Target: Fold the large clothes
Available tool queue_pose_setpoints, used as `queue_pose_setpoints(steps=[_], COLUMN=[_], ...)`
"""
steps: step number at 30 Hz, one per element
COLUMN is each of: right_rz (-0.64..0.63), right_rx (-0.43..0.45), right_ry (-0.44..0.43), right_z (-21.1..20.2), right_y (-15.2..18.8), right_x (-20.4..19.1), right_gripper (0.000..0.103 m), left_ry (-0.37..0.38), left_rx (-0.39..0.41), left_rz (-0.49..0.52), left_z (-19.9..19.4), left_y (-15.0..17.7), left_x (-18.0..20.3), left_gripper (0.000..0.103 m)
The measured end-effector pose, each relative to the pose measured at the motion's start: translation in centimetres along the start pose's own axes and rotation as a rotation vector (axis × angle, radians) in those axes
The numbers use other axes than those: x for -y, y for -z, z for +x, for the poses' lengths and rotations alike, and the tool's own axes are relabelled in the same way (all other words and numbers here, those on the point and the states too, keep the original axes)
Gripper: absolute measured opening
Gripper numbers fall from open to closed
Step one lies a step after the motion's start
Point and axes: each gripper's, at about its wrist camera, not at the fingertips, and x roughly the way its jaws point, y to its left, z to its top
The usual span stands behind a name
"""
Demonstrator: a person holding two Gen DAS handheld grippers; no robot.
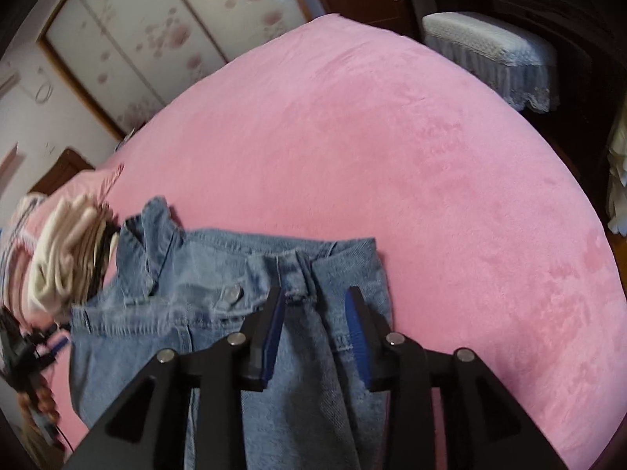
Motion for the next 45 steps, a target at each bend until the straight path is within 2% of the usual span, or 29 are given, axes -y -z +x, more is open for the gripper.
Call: queue_pose_setpoints(steps=[3, 4, 7, 12, 13, 15, 16, 17, 18, 19, 22, 29, 32, 34, 36, 38, 39, 42, 45], right_rz=[-0.054, -0.07, -0.133, -0.167, -0.168, -0.162, -0.155, -0.152, -0.153, -0.157, -0.182, -0.187, -0.173, -0.162, -0.17, -0.203, -0.198, -0.139, -0.107], right_rx=[-0.028, -0.042, -0.06, -0.083, -0.083, -0.075, -0.072, -0.069, -0.065, -0.054, 0.002, 0.205, 0.259, 0.262, 0.261, 0.245, 0.22, 0.158, 0.144], right_ry=[-0.005, -0.006, 0.055, 0.098, 0.094, 0.075, 0.063, 0.054, 0.047, 0.052, 0.07, 0.091, 0.093, 0.094, 0.117, 0.17, 0.194, 0.184, 0.145], right_z=[0.7, 1.0, 2.3, 3.7, 3.7, 3.7, 3.6, 3.6, 3.5, 3.3, 2.1, -2.7, -3.1, -2.6, -1.5, 0.3, 1.4, 2.9, 3.0], right_y=[0.5, 0.6, 0.7, 0.7, 0.7, 0.7, 0.8, 0.9, 1.1, 1.2, 1.7, 1.5, 0.3, -0.3, -0.6, -0.6, -0.5, 0.0, 0.2], right_x=[-1.0, -1.4, -2.5, -2.7, -2.6, -2.3, -2.1, -2.1, -2.0, -2.1, -3.0, -5.4, -5.9, -5.9, -6.1, -6.5, -6.2, -4.5, -3.4], right_gripper=[0.033, 0.036, 0.041, 0.041, 0.041, 0.041, 0.039, 0.034, 0.028, 0.021, 0.013, 0.012, 0.012, 0.012, 0.012, 0.012, 0.012, 0.013, 0.014], left_ry=[-0.071, -0.09, -0.163, -0.194, -0.201, -0.286, -0.36, -0.408, -0.414, -0.421, -0.451, -0.498, -0.561, -0.584, -0.608, -0.6, -0.56, -0.375, -0.352], left_rx=[0.01, 0.003, -0.019, -0.007, -0.009, -0.028, -0.04, -0.05, -0.047, -0.021, 0.054, 0.266, 0.344, 0.358, 0.334, 0.294, 0.27, 0.163, 0.136], left_rz=[0.081, 0.109, 0.194, 0.278, 0.301, 0.355, 0.39, 0.414, 0.421, 0.424, 0.421, 0.364, 0.325, 0.266, 0.226, 0.245, 0.255, 0.275, 0.318], left_z=[-0.8, -0.6, 0.8, 2.7, 3.3, 4.5, 5.6, 6.2, 6.3, 5.9, 4.3, -0.7, -1.5, -1.3, -0.5, 1.1, 1.6, 2.6, 3.1], left_y=[0.3, 0.5, 0.9, 1.0, 0.9, 1.1, 1.3, 1.5, 1.7, 2.0, 2.6, 2.4, 0.9, -0.5, -1.1, -0.9, -0.6, 0.2, 0.2], left_x=[-0.9, -1.2, -1.6, -0.1, 0.4, 1.2, 1.8, 2.0, 2.2, 2.4, 3.1, 5.3, 5.2, 3.8, 2.4, 2.0, 1.9, 1.8, 1.8], left_gripper=[0.078, 0.078, 0.078, 0.076, 0.069, 0.047, 0.023, 0.015, 0.013, 0.01, 0.006, 0.003, 0.0, 0.0, 0.0, 0.0, 0.0, 0.001, 0.012])
